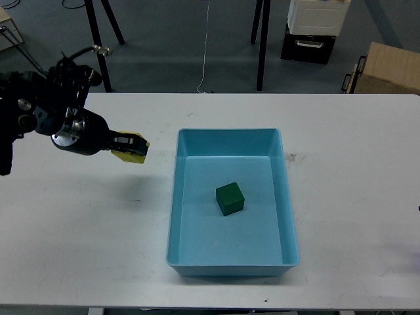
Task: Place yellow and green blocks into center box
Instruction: 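Carry the yellow cube into the tub and release it onto the green cube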
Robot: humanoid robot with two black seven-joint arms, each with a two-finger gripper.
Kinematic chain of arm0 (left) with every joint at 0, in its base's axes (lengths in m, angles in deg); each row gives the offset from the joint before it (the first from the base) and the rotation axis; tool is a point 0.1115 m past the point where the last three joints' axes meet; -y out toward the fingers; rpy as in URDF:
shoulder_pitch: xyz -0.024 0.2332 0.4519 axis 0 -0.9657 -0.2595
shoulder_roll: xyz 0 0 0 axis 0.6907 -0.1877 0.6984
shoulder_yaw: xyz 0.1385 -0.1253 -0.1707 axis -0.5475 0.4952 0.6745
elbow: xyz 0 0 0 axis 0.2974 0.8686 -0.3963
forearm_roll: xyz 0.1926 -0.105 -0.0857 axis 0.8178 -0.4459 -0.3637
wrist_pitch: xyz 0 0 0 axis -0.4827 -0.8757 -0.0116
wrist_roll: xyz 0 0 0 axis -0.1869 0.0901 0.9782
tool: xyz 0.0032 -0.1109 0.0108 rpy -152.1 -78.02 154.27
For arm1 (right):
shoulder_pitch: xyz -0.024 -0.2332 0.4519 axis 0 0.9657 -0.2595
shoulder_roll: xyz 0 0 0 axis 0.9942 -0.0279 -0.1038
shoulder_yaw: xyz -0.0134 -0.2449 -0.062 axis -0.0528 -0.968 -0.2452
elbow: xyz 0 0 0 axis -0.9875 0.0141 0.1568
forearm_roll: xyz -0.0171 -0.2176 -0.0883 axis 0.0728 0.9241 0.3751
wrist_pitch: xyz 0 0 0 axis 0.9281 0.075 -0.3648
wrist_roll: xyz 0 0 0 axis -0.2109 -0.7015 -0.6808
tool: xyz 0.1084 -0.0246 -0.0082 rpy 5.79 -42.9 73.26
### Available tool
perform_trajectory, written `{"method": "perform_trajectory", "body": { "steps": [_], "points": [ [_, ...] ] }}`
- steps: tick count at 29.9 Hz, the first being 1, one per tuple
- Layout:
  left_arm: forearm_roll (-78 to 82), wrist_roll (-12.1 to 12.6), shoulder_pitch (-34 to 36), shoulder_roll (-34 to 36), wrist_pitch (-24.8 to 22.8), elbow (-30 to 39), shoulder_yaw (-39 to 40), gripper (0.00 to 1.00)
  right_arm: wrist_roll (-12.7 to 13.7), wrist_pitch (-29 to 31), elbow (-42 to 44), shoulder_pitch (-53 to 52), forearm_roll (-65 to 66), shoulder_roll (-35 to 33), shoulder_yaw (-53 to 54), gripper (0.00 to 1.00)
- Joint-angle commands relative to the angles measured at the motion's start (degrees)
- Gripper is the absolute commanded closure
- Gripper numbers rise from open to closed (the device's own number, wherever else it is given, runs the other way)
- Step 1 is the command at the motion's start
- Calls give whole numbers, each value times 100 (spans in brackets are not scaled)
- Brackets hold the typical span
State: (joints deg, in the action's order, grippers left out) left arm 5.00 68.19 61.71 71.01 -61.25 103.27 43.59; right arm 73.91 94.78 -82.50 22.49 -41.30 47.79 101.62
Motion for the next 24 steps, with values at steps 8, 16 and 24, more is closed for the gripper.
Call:
{"method": "perform_trajectory", "body": {
  "steps": [8, 16, 24],
  "points": [
    [-417, -129, 106, -2907, -4, -698, -678, 100, 0, -1, 97, 69, 0, -11, 85, 0],
    [-400, -147, -580, -3023, -4, -1498, -810, 86, 0, -1, 281, 78, 0, -11, 129, 0],
    [-426, -707, -1029, -3023, -4, -1762, -924, 20, 9, -1, 369, 60, 0, -107, 112, 0]
  ]
}}
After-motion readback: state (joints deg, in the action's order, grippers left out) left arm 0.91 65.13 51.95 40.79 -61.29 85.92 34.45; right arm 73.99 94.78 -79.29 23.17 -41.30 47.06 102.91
